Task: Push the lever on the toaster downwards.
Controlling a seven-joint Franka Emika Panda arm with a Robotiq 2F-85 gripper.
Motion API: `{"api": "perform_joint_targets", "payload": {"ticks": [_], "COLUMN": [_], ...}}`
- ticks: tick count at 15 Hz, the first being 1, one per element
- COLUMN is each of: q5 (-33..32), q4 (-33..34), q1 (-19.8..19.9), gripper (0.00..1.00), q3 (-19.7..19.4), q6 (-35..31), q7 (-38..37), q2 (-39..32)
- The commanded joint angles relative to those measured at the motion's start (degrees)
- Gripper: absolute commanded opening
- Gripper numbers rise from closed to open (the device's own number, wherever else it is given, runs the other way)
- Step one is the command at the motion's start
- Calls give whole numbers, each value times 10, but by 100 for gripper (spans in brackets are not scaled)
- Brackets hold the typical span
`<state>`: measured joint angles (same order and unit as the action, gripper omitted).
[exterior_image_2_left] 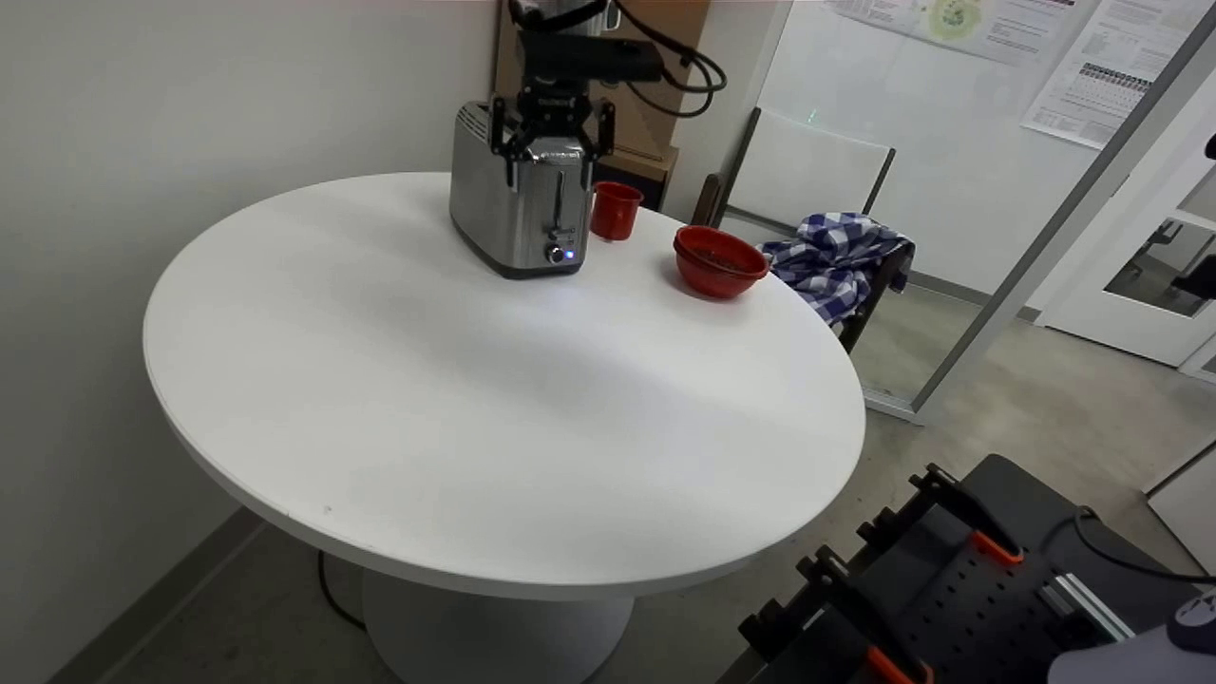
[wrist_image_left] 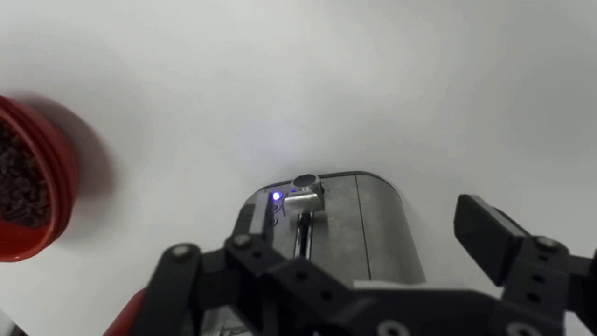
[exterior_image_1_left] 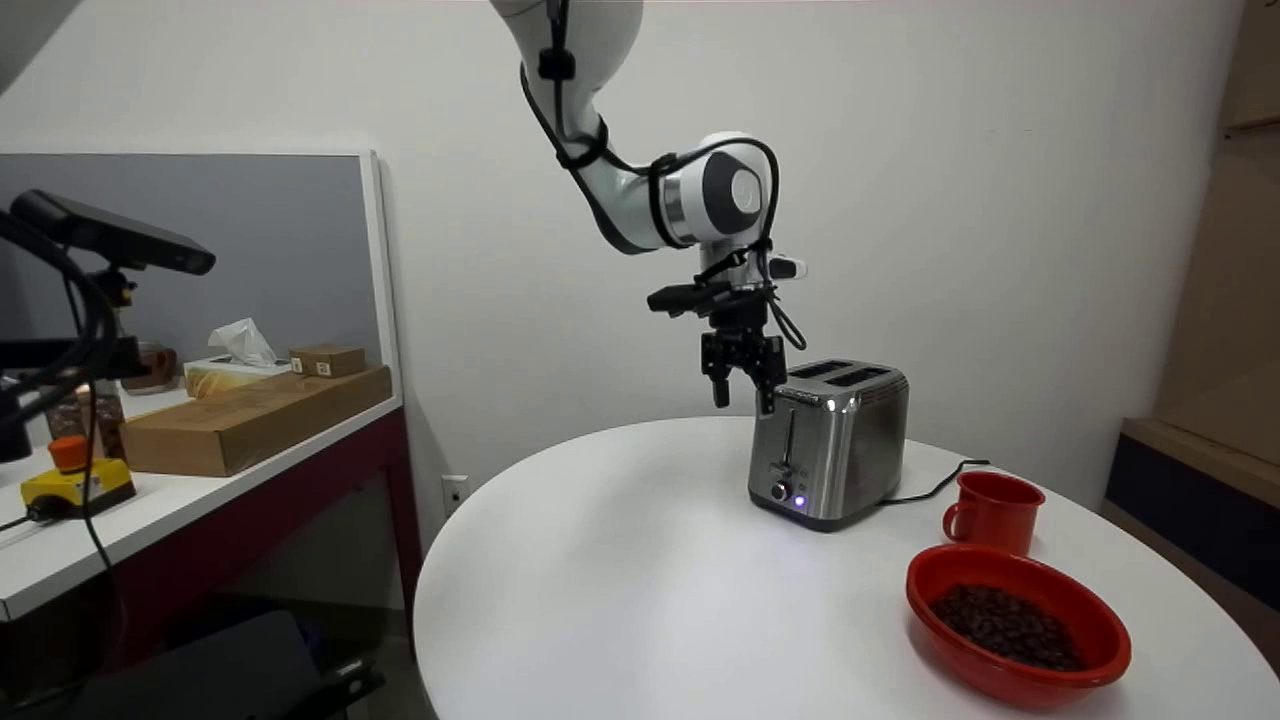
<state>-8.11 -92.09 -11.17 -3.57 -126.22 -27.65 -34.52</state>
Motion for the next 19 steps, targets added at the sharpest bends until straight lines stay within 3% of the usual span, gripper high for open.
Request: {"api": "perform_joint_targets", "payload": {"ticks": [1, 8, 13, 14, 19], "q5": [15, 49, 96, 70, 72], "q4": [-76, -216, -302, -252, -261], "q1": [14, 42, 61, 58, 60], "gripper": [100, 100, 100, 100, 100], "q3": [17, 53, 58, 60, 61], "q6": [44, 68, 66, 66, 65], "q7": [57, 160, 251, 217, 220], "q2": [95, 277, 387, 332, 339]}}
